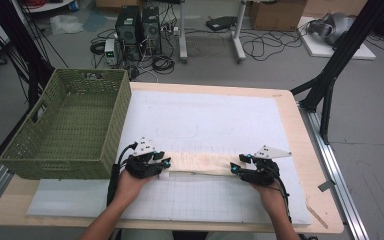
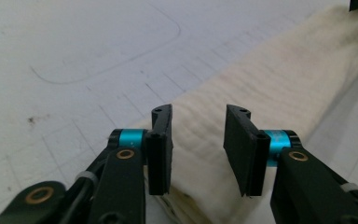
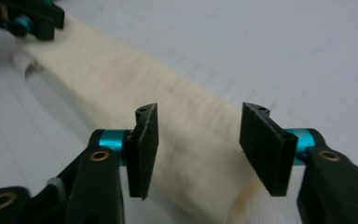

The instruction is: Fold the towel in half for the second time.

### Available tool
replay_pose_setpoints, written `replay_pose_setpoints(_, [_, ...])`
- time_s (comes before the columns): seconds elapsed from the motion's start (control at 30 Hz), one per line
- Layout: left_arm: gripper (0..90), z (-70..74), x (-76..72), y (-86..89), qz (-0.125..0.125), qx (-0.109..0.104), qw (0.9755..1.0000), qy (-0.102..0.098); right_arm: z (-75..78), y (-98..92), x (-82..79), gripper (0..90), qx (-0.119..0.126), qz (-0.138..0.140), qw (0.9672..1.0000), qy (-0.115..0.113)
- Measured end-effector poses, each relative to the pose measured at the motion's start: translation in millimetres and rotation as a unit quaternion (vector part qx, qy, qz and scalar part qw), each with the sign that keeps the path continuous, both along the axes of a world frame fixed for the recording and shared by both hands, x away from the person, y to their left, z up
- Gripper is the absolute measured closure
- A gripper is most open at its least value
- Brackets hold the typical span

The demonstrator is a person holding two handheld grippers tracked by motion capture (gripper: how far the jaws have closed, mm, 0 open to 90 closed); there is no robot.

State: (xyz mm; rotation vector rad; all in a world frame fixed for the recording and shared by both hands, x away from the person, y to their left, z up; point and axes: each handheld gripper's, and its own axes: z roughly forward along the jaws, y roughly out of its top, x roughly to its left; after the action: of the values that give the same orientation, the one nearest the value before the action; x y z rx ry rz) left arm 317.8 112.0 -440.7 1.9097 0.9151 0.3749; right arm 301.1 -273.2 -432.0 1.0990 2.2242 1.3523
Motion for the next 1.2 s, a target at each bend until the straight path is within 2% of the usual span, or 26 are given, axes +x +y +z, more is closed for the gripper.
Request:
replay_pose_setpoints(0.03, [60.2, 0.5, 1.4, 0.4, 0.002, 0.001, 1.0000, 0.002, 1.9, 2.0, 2.2, 43.9, -0.001, -0.004, 1.0000, -0.006])
replay_pose_setpoints(0.1, [61.1, -0.4, 3.7, 0.3, 0.002, 0.011, 0.9999, 0.011, 1.6, 5.9, 6.5, 47.2, -0.019, -0.013, 0.9997, -0.004])
replay_pose_setpoints(0.17, [66.6, -3.0, 5.1, -1.1, -0.003, 0.040, 0.9990, 0.018, -4.0, 7.9, 10.7, 54.8, -0.062, -0.019, 0.9979, 0.009])
replay_pose_setpoints(0.2, [70.5, -4.5, 5.2, -2.2, -0.003, 0.057, 0.9982, 0.017, -7.1, 7.5, 12.0, 57.1, -0.072, -0.019, 0.9971, 0.015])
replay_pose_setpoints(0.3, [80.0, -5.9, 4.1, -5.9, -0.004, 0.092, 0.9958, -0.007, -13.1, 1.2, 12.2, 61.0, -0.075, -0.025, 0.9966, 0.022])
replay_pose_setpoints(0.37, [81.3, -6.6, 3.7, -7.5, -0.006, 0.103, 0.9945, -0.017, -13.8, -3.4, 10.7, 62.7, -0.076, -0.025, 0.9967, 0.016])
replay_pose_setpoints(0.43, [81.5, -6.8, 3.7, -7.8, -0.006, 0.106, 0.9942, -0.019, -15.0, -8.5, 8.8, 62.4, -0.078, -0.028, 0.9964, 0.016])
replay_pose_setpoints(0.5, [81.3, -6.9, 3.9, -7.4, -0.006, 0.102, 0.9946, -0.017, -17.3, -13.6, 6.8, 53.6, -0.084, -0.039, 0.9955, 0.022])
replay_pose_setpoints(0.53, [81.1, -6.6, 3.8, -6.7, -0.005, 0.100, 0.9949, -0.014, -18.0, -17.0, 5.7, 53.7, -0.074, -0.043, 0.9958, 0.032])
replay_pose_setpoints(0.67, [74.4, -4.7, 3.2, -2.1, -0.002, 0.075, 0.9972, -0.009, -6.4, -26.3, -4.5, 55.2, -0.036, -0.056, 0.9977, 0.007])
replay_pose_setpoints(0.83, [72.8, 1.1, 2.5, 8.8, 0.008, 0.046, 0.9988, -0.015, 2.6, -40.7, -15.5, 53.9, -0.027, -0.066, 0.9973, -0.016])
replay_pose_setpoints(0.87, [72.2, 2.4, 2.0, 10.6, 0.010, 0.038, 0.9991, -0.015, 4.2, -43.5, -18.0, 53.9, -0.021, -0.065, 0.9975, -0.017])
replay_pose_setpoints(0.9, [71.6, 4.5, 1.3, 13.2, 0.013, 0.021, 0.9996, -0.017, 5.3, -45.2, -19.5, 54.1, -0.017, -0.065, 0.9975, -0.021])
replay_pose_setpoints(0.97, [69.6, 8.5, 0.1, 16.6, 0.015, 0.007, 0.9996, -0.022, 7.8, -45.8, -22.7, 57.0, -0.006, -0.056, 0.9981, -0.025])
replay_pose_setpoints(1.07, [69.1, 12.3, -2.6, 18.4, 0.014, 0.001, 0.9995, -0.028, 3.1, -35.6, -20.4, 60.0, -0.025, -0.034, 0.9989, -0.020])
replay_pose_setpoints(1.13, [69.2, 12.7, -3.5, 19.4, 0.014, -0.002, 0.9995, -0.029, -3.8, -27.2, -17.9, 59.4, -0.052, -0.022, 0.9983, -0.007])
replay_pose_setpoints(1.2, [68.7, 13.0, -4.4, 20.6, 0.016, -0.007, 0.9994, -0.028, -10.7, -22.2, -15.3, 58.1, -0.084, -0.019, 0.9963, 0.007])
